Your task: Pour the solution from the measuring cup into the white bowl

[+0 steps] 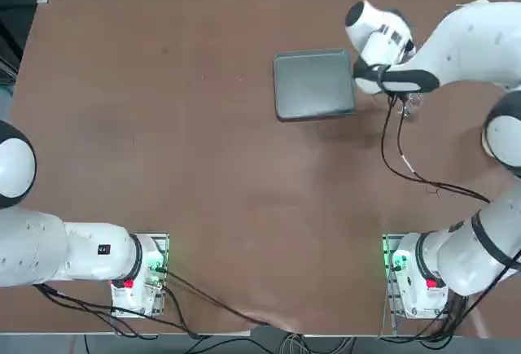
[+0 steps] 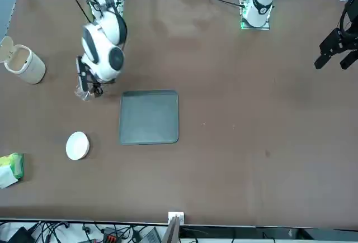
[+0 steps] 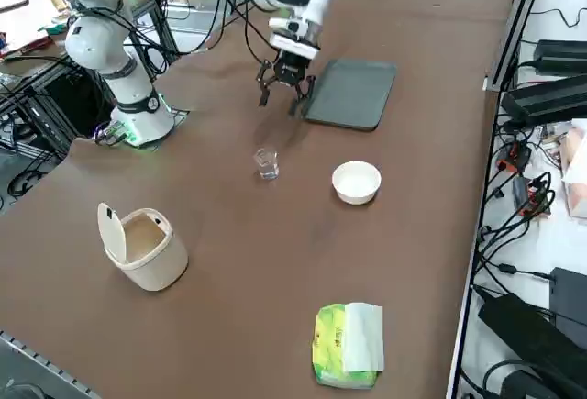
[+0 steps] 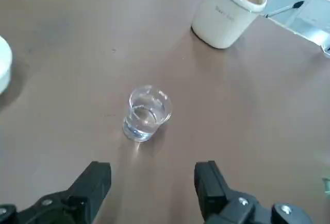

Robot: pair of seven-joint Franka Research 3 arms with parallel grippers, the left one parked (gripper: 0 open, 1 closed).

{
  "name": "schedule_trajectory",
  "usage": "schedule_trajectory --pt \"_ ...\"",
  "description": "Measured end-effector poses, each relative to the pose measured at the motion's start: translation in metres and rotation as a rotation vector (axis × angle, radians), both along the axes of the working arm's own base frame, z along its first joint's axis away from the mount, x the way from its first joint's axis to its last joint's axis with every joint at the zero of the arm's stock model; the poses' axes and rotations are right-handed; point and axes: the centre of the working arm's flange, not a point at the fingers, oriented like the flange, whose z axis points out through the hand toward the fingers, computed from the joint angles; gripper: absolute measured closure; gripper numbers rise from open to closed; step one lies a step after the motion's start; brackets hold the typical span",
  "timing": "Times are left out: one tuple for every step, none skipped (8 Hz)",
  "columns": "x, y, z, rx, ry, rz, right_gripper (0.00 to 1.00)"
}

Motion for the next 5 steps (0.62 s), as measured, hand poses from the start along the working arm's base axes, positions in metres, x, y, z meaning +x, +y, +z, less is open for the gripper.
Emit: schedule_trajectory --pt "-0.001 -0.001 -0.024 -0.045 -0.05 -0.025 0.01" --pt "0.0 -0.004 -0.039 -0.082 -0.102 -0.045 0.01" --pt "0.0 -0.009 -0.05 -0.117 -0.146 -0.055 0.01" --pt "0.0 -0.014 -0.062 -0.149 -0.172 -0.056 0.01" --pt "0.0 -0.02 -0.074 -0.175 -0.191 -0.056 0.01"
